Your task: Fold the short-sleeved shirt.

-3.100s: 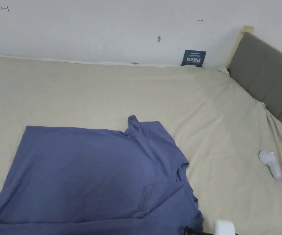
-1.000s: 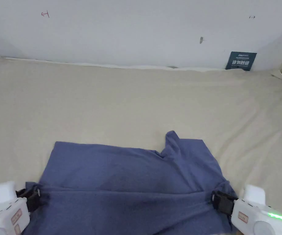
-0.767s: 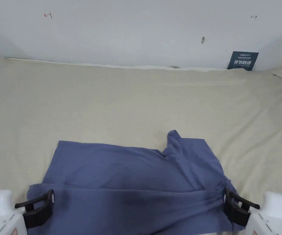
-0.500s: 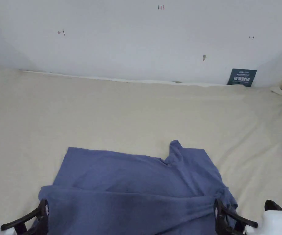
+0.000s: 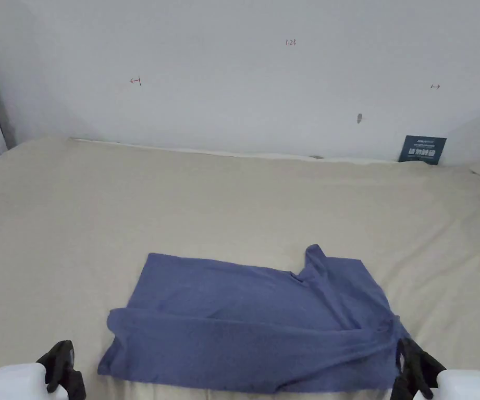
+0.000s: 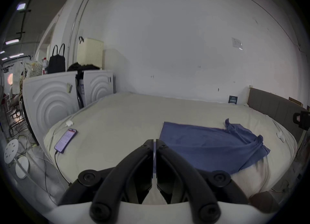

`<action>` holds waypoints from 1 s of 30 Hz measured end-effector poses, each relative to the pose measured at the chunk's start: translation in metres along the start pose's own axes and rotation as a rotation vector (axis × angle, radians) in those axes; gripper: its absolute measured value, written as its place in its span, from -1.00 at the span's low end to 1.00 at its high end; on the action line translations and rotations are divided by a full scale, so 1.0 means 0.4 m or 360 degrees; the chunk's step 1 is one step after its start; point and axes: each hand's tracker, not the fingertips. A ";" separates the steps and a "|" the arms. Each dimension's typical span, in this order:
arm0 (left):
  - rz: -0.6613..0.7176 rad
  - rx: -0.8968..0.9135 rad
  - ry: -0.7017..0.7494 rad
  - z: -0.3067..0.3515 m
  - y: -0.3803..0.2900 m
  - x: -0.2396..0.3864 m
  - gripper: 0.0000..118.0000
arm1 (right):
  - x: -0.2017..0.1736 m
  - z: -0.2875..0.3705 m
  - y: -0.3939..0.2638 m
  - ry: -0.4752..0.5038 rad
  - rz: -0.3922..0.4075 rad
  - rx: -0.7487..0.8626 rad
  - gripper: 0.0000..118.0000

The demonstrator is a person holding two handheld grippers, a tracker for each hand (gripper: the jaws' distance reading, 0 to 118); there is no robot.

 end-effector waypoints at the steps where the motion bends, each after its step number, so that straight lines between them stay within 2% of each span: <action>1: 0.0015 -0.0067 0.0005 -0.011 -0.011 0.000 -0.96 | 0.005 -0.001 -0.005 0.0001 -0.0006 -0.0007 -0.99; 5: 0.0130 -0.0366 -0.0078 -0.115 -0.033 -0.030 -0.96 | 0.029 -0.022 -0.021 0.0001 -0.0093 -0.0086 -0.99; 8: 0.0100 -0.0560 -0.0098 -0.210 -0.064 -0.033 -0.94 | 0.051 -0.045 -0.040 -0.0045 -0.0169 -0.0180 -0.99; 9: 0.0095 -0.0636 -0.0123 -0.244 -0.070 -0.036 -0.87 | 0.058 -0.049 -0.050 -0.0038 -0.0186 -0.0185 -0.99; 10: 0.0090 -0.0694 -0.0133 -0.272 -0.078 -0.035 -0.34 | 0.064 -0.053 -0.058 -0.0041 -0.0207 -0.0204 -0.99; 11: 0.0080 -0.0713 -0.0138 -0.302 -0.085 -0.035 0.43 | 0.069 -0.057 -0.065 -0.0054 -0.0222 -0.0221 -0.99; 12: 0.0080 -0.0829 -0.0137 -0.342 -0.093 -0.033 1.00 | 0.075 -0.061 -0.072 -0.0064 -0.0231 -0.0239 -0.99; 13: 0.0076 -0.0995 -0.0122 -0.381 -0.107 -0.032 0.97 | 0.080 -0.067 -0.080 -0.0074 -0.0234 -0.0264 -0.99; 14: 0.0024 -0.0918 -0.0117 -0.403 -0.111 -0.029 0.97 | 0.084 -0.067 -0.085 -0.0077 -0.0225 -0.0289 -0.99; 18: -0.0060 -0.0914 -0.0054 -0.454 -0.148 -0.009 0.97 | 0.107 -0.065 -0.103 -0.0094 -0.0221 -0.0338 -0.99; 20: -0.0081 -0.0934 -0.0061 -0.471 -0.163 0.003 0.90 | 0.124 -0.065 -0.109 -0.0097 -0.0245 -0.0354 -0.99; 21: -0.0082 -0.0953 -0.0062 -0.465 -0.163 -0.008 0.79 | 0.130 -0.066 -0.111 -0.0107 -0.0244 -0.0363 -0.99; 22: -0.0053 -0.0981 -0.0057 -0.463 -0.177 0.003 0.36 | 0.132 -0.063 -0.114 -0.0115 -0.0241 -0.0362 -0.99; 24: 0.0022 -0.1058 -0.0064 -0.459 -0.207 0.035 0.27 | 0.150 -0.064 -0.130 -0.0083 -0.0298 -0.0343 -0.98; 25: -0.0064 -0.0934 0.0027 -0.434 -0.188 0.037 0.21 | 0.157 -0.069 -0.142 -0.0096 -0.0334 -0.0362 -0.98; 26: -0.0056 -0.0970 -0.0007 -0.429 -0.180 0.047 0.12 | 0.164 -0.074 -0.154 -0.0105 -0.0348 -0.0381 -0.98; 27: -0.0024 -0.0961 -0.0040 -0.420 -0.172 0.053 -0.29 | 0.170 -0.078 -0.164 -0.0112 -0.0353 -0.0393 -0.98; 28: -0.0005 -0.0937 -0.0074 -0.406 -0.166 0.058 -0.77 | 0.176 -0.084 -0.172 -0.0121 -0.0346 -0.0410 -0.97; 29: -0.0019 -0.0930 -0.0085 -0.395 -0.161 0.062 -0.79 | 0.180 -0.089 -0.180 -0.0134 -0.0328 -0.0425 -0.90; 30: -0.0057 -0.0908 -0.0071 -0.388 -0.159 0.071 -0.80 | 0.182 -0.096 -0.185 -0.0144 -0.0281 -0.0442 -0.72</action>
